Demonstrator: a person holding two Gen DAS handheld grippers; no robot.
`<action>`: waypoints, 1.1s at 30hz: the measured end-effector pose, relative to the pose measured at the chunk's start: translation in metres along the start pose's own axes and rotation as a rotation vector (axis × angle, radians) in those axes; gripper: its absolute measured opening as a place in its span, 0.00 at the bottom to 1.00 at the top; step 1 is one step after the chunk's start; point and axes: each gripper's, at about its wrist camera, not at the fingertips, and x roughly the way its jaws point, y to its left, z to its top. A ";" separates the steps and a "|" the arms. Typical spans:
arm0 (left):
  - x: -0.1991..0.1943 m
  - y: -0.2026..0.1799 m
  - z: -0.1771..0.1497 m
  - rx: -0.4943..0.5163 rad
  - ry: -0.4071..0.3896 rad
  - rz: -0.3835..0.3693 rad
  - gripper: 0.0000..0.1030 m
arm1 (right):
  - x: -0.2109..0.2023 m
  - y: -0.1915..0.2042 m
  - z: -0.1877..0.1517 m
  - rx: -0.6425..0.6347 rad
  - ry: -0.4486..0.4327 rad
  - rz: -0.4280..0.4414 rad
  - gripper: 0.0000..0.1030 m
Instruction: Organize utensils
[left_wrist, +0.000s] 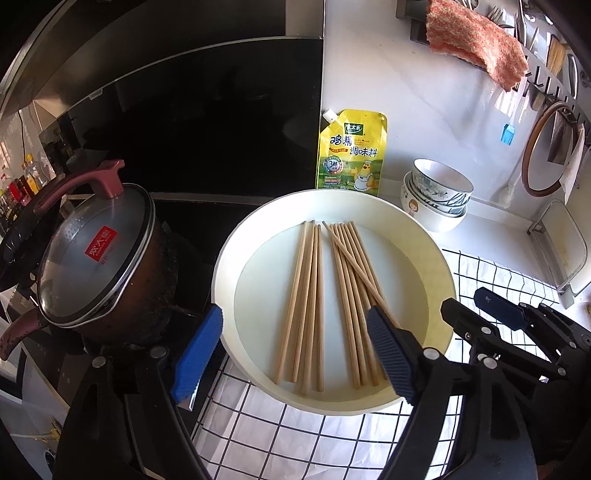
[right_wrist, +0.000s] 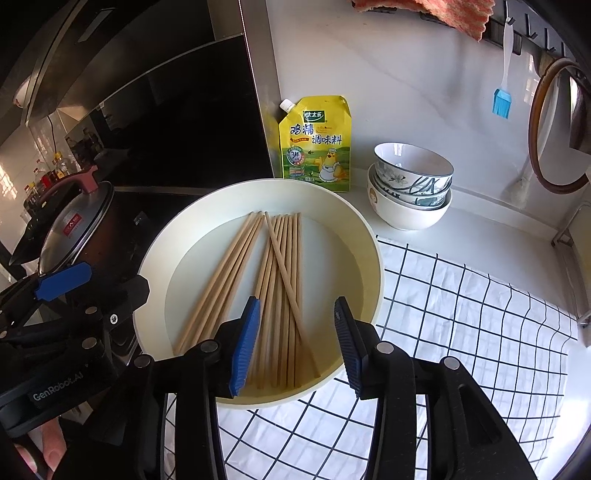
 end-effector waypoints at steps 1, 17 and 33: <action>0.000 0.000 0.000 0.001 0.001 0.001 0.78 | 0.000 0.000 0.000 0.001 0.001 0.000 0.39; 0.005 0.003 0.001 -0.009 0.027 0.009 0.83 | 0.002 0.002 -0.003 -0.001 0.007 -0.005 0.39; 0.003 0.004 -0.001 -0.023 0.027 0.010 0.86 | 0.002 0.003 -0.004 0.000 0.007 -0.006 0.39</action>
